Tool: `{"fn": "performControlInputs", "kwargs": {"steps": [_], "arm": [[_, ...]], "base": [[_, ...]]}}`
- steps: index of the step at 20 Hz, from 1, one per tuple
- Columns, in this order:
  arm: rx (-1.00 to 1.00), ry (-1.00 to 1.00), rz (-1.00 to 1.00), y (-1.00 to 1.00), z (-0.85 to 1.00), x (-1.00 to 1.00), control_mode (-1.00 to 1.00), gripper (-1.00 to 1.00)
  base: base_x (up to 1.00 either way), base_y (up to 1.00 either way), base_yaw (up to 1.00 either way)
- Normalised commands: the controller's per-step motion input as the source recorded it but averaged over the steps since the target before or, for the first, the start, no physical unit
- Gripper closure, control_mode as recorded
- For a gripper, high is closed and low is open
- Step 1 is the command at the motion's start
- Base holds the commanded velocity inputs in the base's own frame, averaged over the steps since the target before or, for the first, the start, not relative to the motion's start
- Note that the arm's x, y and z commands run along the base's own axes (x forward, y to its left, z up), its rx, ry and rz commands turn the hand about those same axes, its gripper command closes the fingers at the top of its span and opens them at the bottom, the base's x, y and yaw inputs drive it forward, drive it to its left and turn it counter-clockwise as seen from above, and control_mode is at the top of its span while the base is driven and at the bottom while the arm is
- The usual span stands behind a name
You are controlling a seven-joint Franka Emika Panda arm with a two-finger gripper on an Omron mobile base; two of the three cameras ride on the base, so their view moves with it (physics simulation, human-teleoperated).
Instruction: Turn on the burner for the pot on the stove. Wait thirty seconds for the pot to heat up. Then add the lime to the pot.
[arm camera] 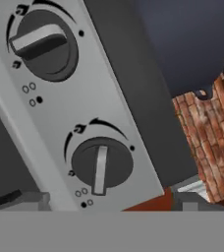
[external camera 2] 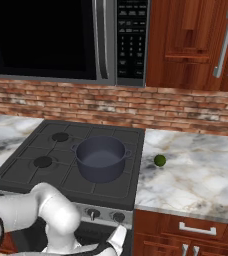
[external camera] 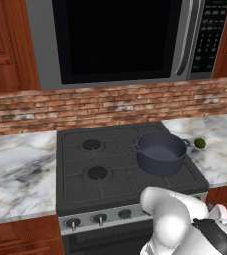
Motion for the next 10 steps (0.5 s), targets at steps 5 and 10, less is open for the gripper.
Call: {"fn": "performControlInputs", "kwargs": {"steps": [5,10], "arm": [[0.0,0.0,-0.01,0.0,0.41,-0.7,-1.0,-1.0],[0.05,0.03,-0.04,-0.04,0.45,-0.46,-1.0,-1.0]], "base": [[0.0,0.0,0.0],[0.0,0.0,0.0]]}}
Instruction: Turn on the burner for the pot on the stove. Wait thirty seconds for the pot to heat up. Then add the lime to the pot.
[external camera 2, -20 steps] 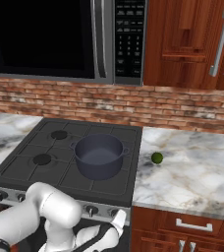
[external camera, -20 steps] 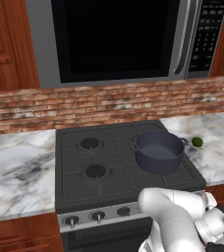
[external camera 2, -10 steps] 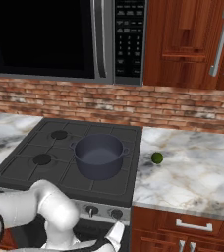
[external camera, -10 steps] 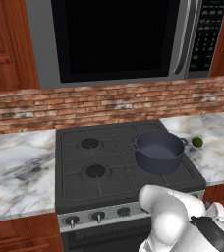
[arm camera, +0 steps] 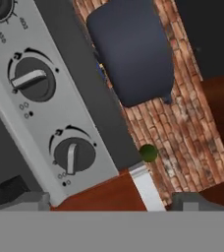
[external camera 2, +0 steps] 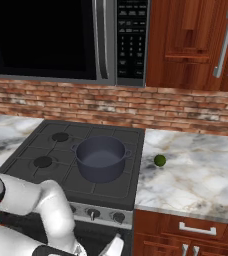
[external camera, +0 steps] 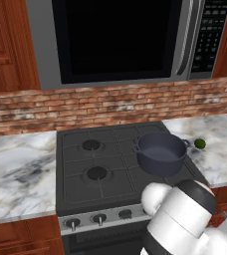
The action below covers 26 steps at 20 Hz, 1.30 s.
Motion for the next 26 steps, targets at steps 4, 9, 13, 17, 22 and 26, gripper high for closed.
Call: {"fn": "performControlInputs", "kwargs": {"steps": [4,9,13,17,22,26], "arm": [[0.07,0.02,-0.03,-0.11,0.55,-0.19,-1.0,-1.0],[0.03,0.08,0.07,-0.19,0.36,-0.03,-1.0,-1.0],[0.02,0.21,0.13,-0.22,0.45,0.01,-1.0,-1.0],[0.04,0.3,0.15,-0.32,0.67,0.0,-1.0,-1.0],[0.1,0.32,0.16,-0.32,0.78,-0.05,-1.0,-1.0],[0.1,0.31,0.11,-0.23,0.84,-0.29,-1.0,-1.0]], "base": [[0.0,0.0,0.0],[0.0,0.0,0.0],[0.0,0.0,0.0],[0.0,0.0,0.0],[0.0,0.0,0.0],[0.0,0.0,0.0]]}}
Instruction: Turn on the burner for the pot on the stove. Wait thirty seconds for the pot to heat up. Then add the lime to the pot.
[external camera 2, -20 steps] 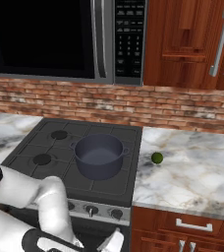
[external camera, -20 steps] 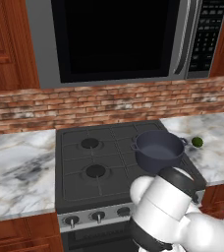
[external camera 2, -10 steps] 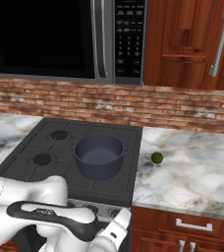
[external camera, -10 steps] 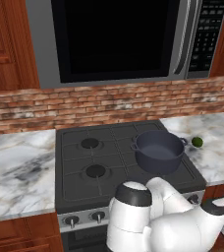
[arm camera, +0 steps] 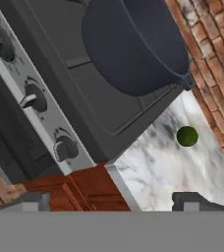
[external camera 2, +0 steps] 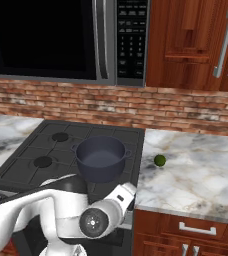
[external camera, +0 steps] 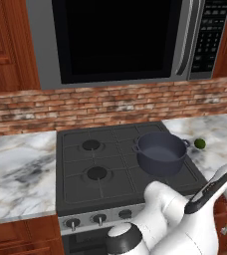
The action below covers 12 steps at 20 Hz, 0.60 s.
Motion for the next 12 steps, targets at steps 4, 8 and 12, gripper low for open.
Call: {"fn": "performControlInputs", "kwargs": {"steps": [4,8,12], "arm": [[0.14,0.36,0.06,-0.23,0.83,-0.23,-1.0,-1.0],[0.17,0.26,0.0,-0.08,0.75,-0.26,-1.0,-1.0],[0.12,0.19,0.0,0.0,0.54,-0.16,-1.0,-1.0]], "base": [[0.0,0.0,0.0],[0.0,0.0,0.0],[0.0,0.0,0.0]]}}
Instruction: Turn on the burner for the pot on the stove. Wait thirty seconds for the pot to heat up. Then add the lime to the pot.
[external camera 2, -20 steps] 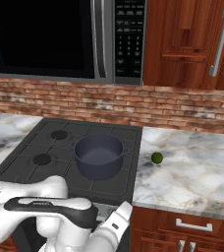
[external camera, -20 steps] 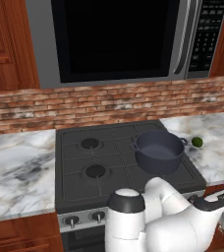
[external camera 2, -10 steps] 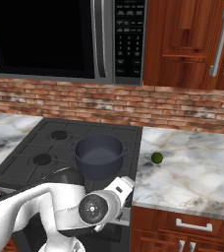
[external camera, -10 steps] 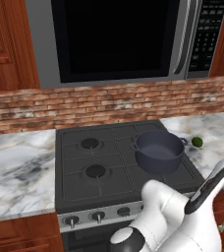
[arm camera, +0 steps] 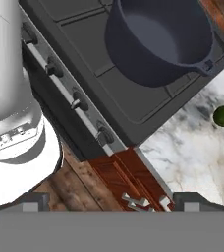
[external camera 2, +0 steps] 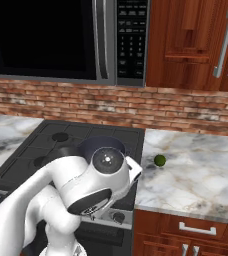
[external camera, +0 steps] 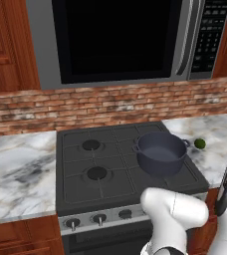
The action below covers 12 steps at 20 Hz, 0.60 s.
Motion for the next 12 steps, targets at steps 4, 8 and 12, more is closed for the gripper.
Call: {"fn": "performControlInputs", "kwargs": {"steps": [4,8,12], "arm": [[0.05,0.3,0.0,-0.05,0.26,-0.03,-1.0,-1.0],[-0.07,0.23,0.0,-0.08,0.01,0.0,-1.0,-1.0],[-0.1,0.07,0.15,-0.35,0.0,0.2,-1.0,-1.0]], "base": [[0.0,0.0,0.0],[0.0,0.0,0.0],[0.0,0.0,0.0]]}}
